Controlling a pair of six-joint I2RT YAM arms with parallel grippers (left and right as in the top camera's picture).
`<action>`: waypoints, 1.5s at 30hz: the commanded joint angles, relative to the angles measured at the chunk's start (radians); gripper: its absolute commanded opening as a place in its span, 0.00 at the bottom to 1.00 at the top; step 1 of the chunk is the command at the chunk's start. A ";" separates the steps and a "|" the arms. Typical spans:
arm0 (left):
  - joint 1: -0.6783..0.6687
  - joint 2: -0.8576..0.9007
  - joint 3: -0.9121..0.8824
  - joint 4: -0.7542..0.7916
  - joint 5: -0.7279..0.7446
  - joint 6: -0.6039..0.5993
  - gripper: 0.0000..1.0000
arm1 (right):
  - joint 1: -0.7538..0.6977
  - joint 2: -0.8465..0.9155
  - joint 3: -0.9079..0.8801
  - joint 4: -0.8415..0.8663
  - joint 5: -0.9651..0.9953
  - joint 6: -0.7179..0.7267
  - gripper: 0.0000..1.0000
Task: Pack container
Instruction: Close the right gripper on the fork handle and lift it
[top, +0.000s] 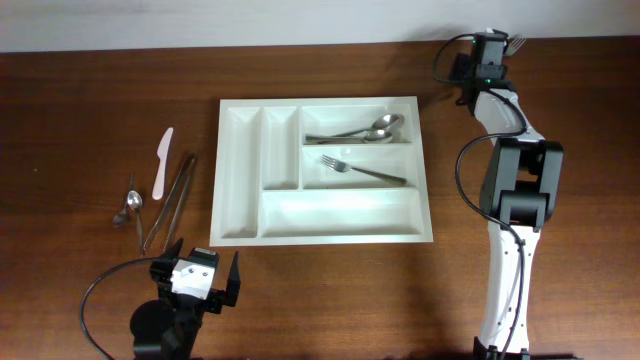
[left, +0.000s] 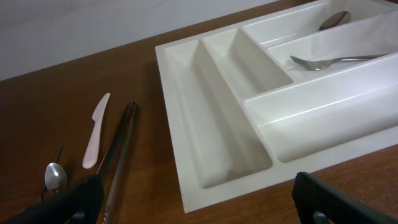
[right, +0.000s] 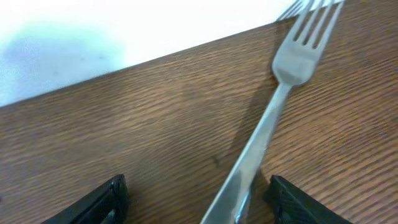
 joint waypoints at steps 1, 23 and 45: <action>0.002 -0.006 -0.004 0.003 0.010 -0.014 0.99 | -0.029 0.069 -0.032 -0.016 0.035 0.001 0.66; 0.002 -0.006 -0.004 0.003 0.010 -0.014 0.99 | -0.039 0.075 -0.032 -0.082 0.045 0.019 0.23; 0.002 -0.006 -0.004 0.003 0.010 -0.014 0.99 | -0.038 0.075 -0.032 -0.296 0.025 0.021 0.09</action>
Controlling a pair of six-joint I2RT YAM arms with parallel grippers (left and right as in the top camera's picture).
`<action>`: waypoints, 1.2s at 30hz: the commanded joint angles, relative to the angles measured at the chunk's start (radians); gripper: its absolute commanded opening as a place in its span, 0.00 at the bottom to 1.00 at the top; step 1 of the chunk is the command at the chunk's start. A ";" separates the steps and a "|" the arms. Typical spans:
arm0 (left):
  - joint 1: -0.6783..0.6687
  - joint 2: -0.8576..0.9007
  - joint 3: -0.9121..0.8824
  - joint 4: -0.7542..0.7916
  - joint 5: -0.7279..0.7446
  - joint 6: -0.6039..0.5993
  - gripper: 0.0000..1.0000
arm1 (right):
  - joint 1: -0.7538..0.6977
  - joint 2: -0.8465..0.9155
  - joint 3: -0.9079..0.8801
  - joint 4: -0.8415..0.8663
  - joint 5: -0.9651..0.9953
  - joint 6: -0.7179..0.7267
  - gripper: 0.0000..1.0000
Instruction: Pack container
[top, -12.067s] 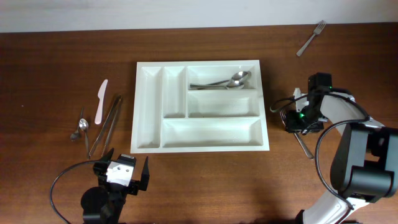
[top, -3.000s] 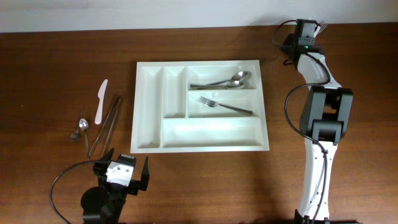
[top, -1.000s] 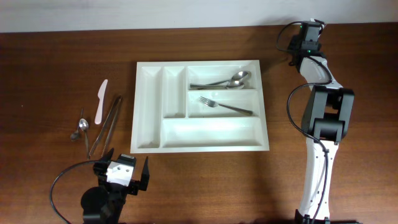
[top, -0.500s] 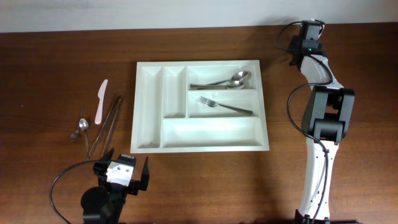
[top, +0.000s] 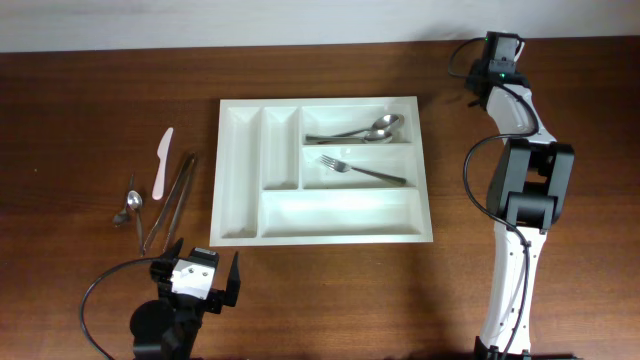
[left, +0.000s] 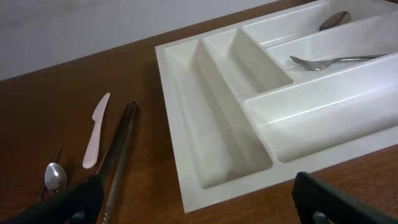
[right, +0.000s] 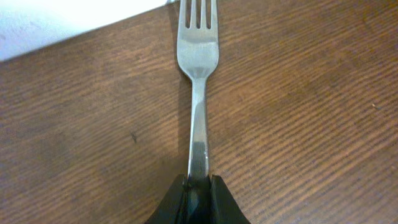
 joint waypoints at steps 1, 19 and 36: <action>0.002 -0.006 -0.004 0.003 0.011 -0.014 0.99 | -0.006 0.095 -0.069 -0.097 -0.036 -0.005 0.09; 0.002 -0.006 -0.004 0.003 0.011 -0.014 0.99 | -0.006 0.095 -0.069 -0.393 -0.227 0.148 0.04; 0.002 -0.006 -0.004 0.003 0.010 -0.014 0.99 | 0.060 0.095 -0.069 -0.711 -0.363 0.147 0.08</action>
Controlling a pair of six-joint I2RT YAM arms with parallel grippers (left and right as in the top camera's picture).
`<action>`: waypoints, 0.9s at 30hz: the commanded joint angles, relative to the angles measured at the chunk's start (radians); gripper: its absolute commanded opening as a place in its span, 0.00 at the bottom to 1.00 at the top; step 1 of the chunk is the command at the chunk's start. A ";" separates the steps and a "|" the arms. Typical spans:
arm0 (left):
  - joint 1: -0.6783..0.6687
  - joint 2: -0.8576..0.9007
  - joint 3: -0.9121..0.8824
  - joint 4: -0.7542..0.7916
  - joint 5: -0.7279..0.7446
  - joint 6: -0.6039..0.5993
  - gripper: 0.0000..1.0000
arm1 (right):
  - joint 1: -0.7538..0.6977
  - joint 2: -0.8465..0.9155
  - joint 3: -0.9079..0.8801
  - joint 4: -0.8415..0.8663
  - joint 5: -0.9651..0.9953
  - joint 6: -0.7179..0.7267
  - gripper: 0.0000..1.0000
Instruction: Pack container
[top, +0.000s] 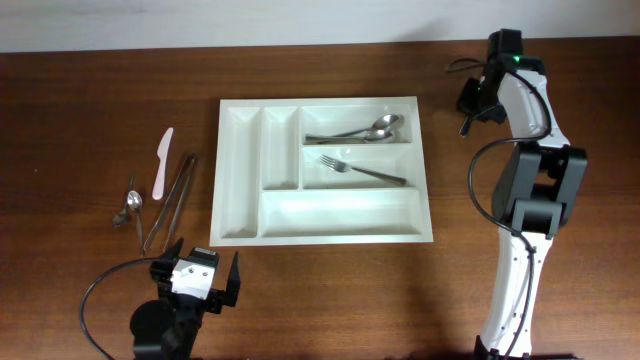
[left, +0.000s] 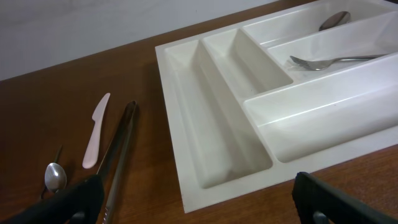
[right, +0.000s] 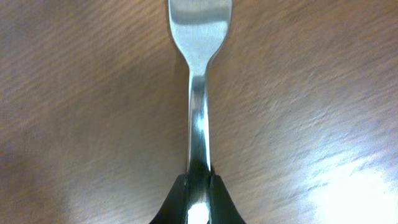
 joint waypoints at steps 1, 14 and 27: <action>0.002 -0.006 -0.004 0.003 0.010 -0.014 0.99 | 0.054 0.183 -0.106 -0.114 -0.088 0.016 0.11; 0.002 -0.006 -0.004 0.003 0.010 -0.014 0.99 | 0.066 0.183 -0.107 -0.189 -0.087 0.015 0.17; 0.002 -0.006 -0.004 0.003 0.011 -0.014 0.99 | 0.066 0.183 -0.106 -0.168 -0.087 0.011 0.04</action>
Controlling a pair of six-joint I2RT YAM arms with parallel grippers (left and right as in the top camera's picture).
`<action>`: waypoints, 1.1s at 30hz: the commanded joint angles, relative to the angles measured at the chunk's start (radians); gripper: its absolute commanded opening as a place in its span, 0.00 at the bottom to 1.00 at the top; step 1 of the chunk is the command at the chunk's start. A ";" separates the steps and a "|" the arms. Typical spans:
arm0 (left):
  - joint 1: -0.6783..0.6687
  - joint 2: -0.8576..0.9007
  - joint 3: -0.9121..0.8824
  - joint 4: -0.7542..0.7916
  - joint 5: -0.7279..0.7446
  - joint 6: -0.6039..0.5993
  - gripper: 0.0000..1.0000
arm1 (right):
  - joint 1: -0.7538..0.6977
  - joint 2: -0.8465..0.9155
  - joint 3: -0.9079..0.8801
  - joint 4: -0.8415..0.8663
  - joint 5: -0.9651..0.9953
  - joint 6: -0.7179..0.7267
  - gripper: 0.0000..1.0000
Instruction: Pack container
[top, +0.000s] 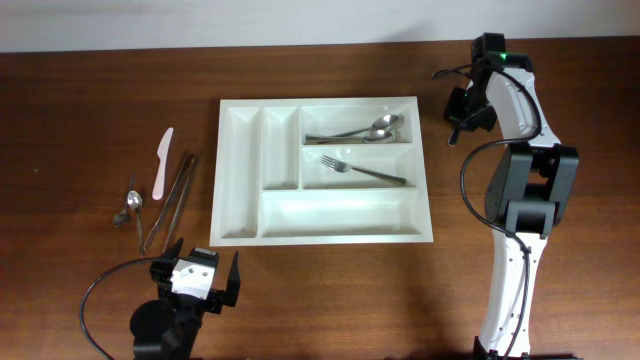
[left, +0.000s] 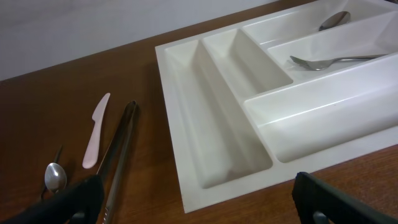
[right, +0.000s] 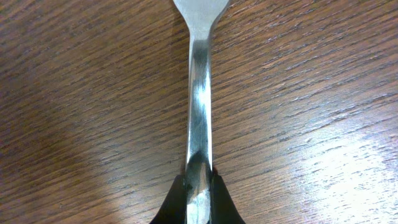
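A white cutlery tray (top: 340, 212) lies mid-table. Its upper right compartment holds two spoons (top: 375, 128); the one below holds a fork (top: 362, 172). My right gripper (top: 458, 115) is just right of the tray's far right corner, shut on the handle of a second fork (right: 199, 93). That fork points away from the camera over bare wood, its tines cut off by the frame. My left gripper (top: 195, 280) rests open near the front edge, below the tray's left corner. The left wrist view shows its fingers (left: 336, 199) wide apart with nothing between them.
Left of the tray lie a pink knife (top: 161, 165), metal tongs (top: 170, 200) and a small spoon (top: 130, 203). The knife (left: 96, 130) and tongs (left: 118, 155) also show in the left wrist view. The table's far edge meets a white wall.
My right gripper, still shut on the fork, has shifted a little left toward the tray's right side. The left arm and the items on the table have not moved.
My right gripper first stood open at the table's far right edge, its fingers either side of a fork lying there. Then it was shut on the fork's handle. After that it held the fork away from the wall, and now beside the tray's far right corner.
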 joint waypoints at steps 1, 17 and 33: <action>0.002 -0.006 -0.005 0.003 0.011 -0.014 0.99 | 0.022 0.193 -0.107 -0.015 -0.062 0.008 0.04; 0.002 -0.006 -0.005 0.003 0.010 -0.014 0.99 | 0.021 0.193 -0.011 0.071 -0.061 0.001 0.04; 0.002 -0.006 -0.005 0.003 0.010 -0.014 0.99 | 0.021 0.193 0.176 0.029 -0.060 -0.014 0.04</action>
